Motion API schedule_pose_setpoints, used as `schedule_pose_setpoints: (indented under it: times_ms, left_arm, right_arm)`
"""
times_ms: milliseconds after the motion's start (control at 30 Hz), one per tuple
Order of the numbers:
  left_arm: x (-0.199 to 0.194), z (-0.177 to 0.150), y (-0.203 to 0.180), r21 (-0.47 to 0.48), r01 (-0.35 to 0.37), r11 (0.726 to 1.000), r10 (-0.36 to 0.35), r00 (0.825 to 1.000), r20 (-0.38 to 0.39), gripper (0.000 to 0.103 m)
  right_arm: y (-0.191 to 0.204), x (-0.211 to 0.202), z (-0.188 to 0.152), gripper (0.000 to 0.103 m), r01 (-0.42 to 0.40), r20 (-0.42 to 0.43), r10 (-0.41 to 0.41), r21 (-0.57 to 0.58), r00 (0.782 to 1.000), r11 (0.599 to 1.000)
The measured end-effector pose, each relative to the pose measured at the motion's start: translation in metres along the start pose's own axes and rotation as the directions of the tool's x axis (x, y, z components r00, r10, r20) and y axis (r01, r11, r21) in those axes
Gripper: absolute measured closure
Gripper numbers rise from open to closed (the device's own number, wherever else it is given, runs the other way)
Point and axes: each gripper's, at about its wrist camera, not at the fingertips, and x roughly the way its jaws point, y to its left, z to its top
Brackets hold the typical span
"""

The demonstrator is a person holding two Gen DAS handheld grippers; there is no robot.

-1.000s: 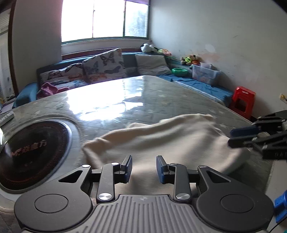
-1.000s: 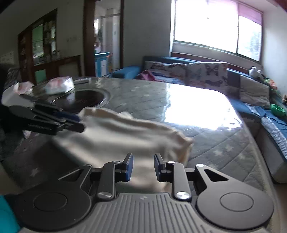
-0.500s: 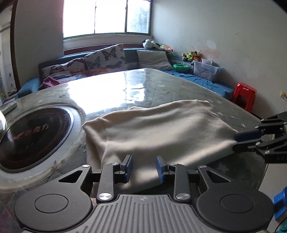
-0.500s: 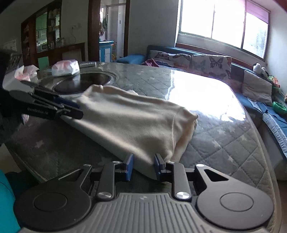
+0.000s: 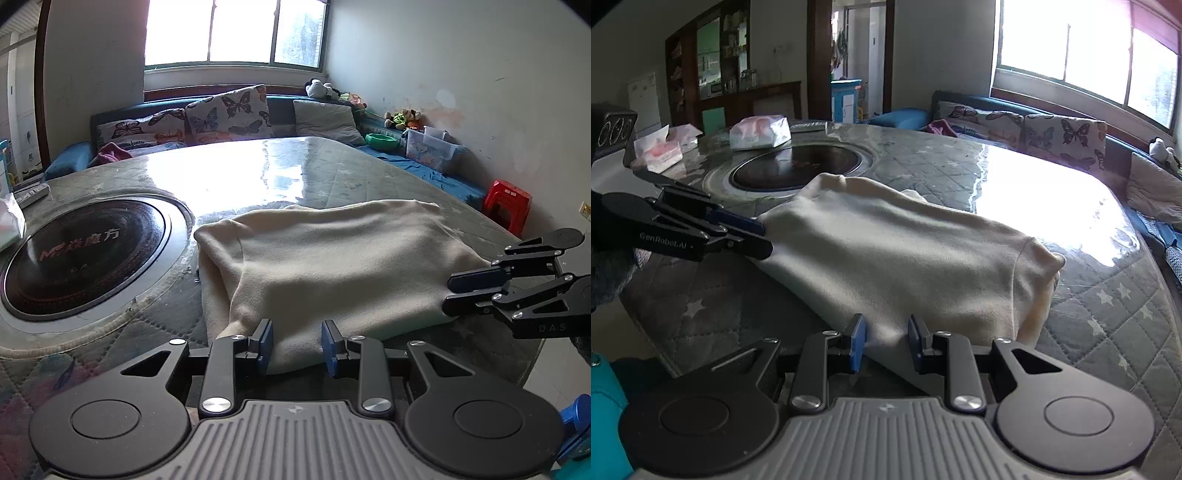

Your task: Fold clothes

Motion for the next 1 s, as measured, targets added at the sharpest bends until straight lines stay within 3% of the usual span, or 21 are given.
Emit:
schedule_pose_setpoints:
  times_ms: [233,500,733,1000]
  left_arm:
    - [0.005,0.024,-0.004,0.003,0.009,1.000,-0.009,0.999,0.047,0.070]
    - [0.038,0.029,0.003,-0.005,-0.023,1.000,0.023,1.000,0.003,0.070]
    - [0.038,0.029,0.009,-0.022,-0.013,1.000,0.013,1.000,-0.005,0.069]
    - [0.037,0.032,0.013,-0.037,-0.005,0.999,0.005,1.000,-0.008,0.069]
  right_arm:
    - [-0.008,0.001,0.020,0.079,0.020,0.053,-0.020,-0.013,0.998,1.000]
    - [-0.040,0.029,0.031,0.079,0.059,0.063,-0.063,0.073,0.996,0.996]
    - [-0.059,0.036,0.042,0.079,0.079,0.058,-0.085,0.103,0.995,0.992]
    - [-0.049,0.079,0.076,0.079,0.023,0.036,-0.025,0.075,0.999,0.997]
